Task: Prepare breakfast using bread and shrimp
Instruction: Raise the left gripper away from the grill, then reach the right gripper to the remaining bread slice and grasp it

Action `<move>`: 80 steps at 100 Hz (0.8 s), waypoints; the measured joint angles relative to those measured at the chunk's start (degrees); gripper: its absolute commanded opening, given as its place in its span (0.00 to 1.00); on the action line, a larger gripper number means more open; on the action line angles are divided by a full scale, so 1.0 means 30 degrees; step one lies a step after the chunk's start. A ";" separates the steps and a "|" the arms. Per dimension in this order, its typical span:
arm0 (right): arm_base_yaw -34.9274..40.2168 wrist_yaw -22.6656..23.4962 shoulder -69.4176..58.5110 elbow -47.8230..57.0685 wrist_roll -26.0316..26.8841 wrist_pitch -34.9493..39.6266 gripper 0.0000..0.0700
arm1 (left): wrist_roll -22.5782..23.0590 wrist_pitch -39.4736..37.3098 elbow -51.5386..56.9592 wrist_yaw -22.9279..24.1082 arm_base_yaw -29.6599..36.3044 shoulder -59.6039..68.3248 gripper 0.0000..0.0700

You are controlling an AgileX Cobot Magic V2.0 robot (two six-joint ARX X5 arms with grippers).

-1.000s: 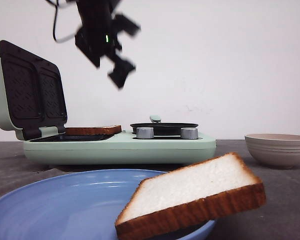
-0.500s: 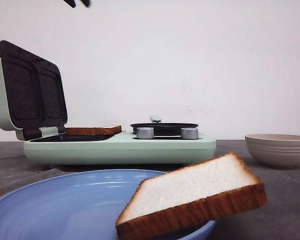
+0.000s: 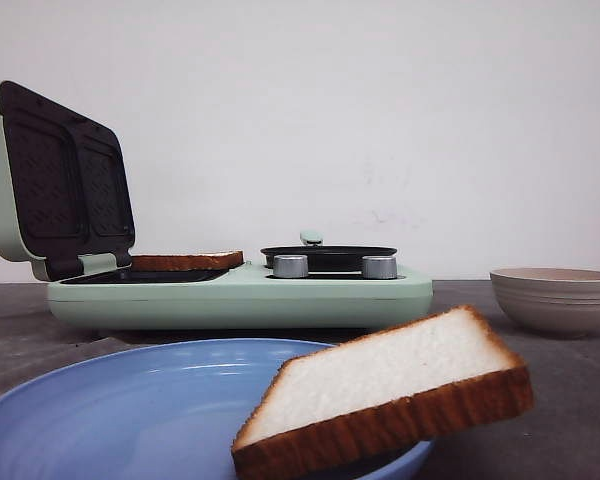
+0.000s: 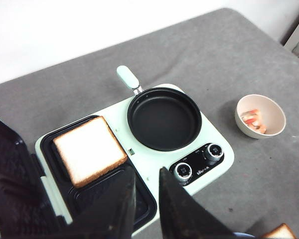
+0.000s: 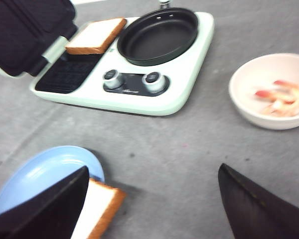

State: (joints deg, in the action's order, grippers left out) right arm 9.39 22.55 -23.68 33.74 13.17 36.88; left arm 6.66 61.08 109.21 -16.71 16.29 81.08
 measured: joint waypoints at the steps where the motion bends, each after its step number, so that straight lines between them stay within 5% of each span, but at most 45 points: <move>1: 0.0000 0.0015 0.0000 0.0000 0.0087 0.0036 0.74 | 0.0000 0.0051 0.0000 -0.0007 0.0000 -0.0066 0.00; 31: 0.0000 0.2178 -0.0364 0.0000 0.2477 0.2251 0.74 | -0.0197 -0.0452 -0.1770 -0.1472 -0.0627 -0.2805 0.00; 58: 0.0000 0.4342 -0.1894 0.0000 0.3840 0.2871 0.74 | -0.1195 -0.3606 -0.8677 -0.1894 -0.0816 -0.7140 0.01; 64: 0.0029 0.4648 -0.2280 0.0000 0.4014 0.3067 0.74 | -0.1566 -0.4393 -1.0484 -0.1902 -0.0845 -0.7971 0.11; 73: 0.0262 0.5107 -0.2849 -0.0029 0.4211 0.3038 0.74 | -0.2215 -0.5384 -1.2764 -0.1902 -0.0852 -0.9209 0.41; 80: 0.0554 0.5442 -0.3206 -0.0306 0.4269 0.2914 0.74 | -0.2688 -0.5880 -1.4076 -0.1902 -0.0852 -1.0156 0.51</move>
State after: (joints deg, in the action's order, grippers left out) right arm 11.05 38.87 -33.30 32.82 25.98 45.63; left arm -1.41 43.44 66.98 -22.41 13.74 50.61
